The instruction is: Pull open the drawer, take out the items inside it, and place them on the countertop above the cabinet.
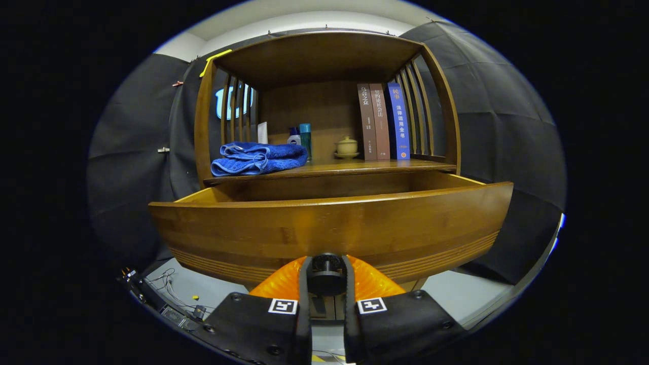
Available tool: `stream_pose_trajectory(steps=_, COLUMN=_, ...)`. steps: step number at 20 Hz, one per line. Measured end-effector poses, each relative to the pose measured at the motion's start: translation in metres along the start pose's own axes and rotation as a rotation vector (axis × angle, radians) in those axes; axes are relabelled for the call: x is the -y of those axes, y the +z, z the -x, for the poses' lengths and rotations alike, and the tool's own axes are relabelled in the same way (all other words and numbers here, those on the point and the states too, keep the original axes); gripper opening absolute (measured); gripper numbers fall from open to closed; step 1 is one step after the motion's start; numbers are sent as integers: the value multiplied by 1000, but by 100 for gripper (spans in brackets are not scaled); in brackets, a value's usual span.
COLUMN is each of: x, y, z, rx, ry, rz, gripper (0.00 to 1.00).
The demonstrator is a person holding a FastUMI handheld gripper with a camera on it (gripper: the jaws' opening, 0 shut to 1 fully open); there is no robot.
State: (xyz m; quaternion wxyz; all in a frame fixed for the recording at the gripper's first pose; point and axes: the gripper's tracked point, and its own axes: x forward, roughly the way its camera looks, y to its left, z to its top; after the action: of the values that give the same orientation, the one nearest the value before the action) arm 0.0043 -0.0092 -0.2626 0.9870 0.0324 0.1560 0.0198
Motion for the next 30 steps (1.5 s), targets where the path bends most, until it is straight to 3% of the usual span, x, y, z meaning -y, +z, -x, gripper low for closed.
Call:
stream_pose_trajectory(steps=7, x=1, y=-4, z=0, rx=-1, ry=-8, rz=31, gripper=29)
stream_pose_trajectory(steps=13, x=-1, y=-1, z=6, rx=-5, ry=14, rz=17, gripper=47)
stream_pose_trajectory(steps=18, x=7, y=8, z=35, rx=1, ry=22, rz=55, gripper=98)
stream_pose_trajectory(steps=25, x=16, y=142, z=71, rx=218, ry=28, rz=52, gripper=97)
stream_pose_trajectory(steps=27, x=13, y=166, z=67, rx=178, ry=52, rz=69, gripper=97)
stream_pose_trajectory(steps=30, x=9, y=174, z=47, rx=2, ry=90, rz=40, gripper=98)
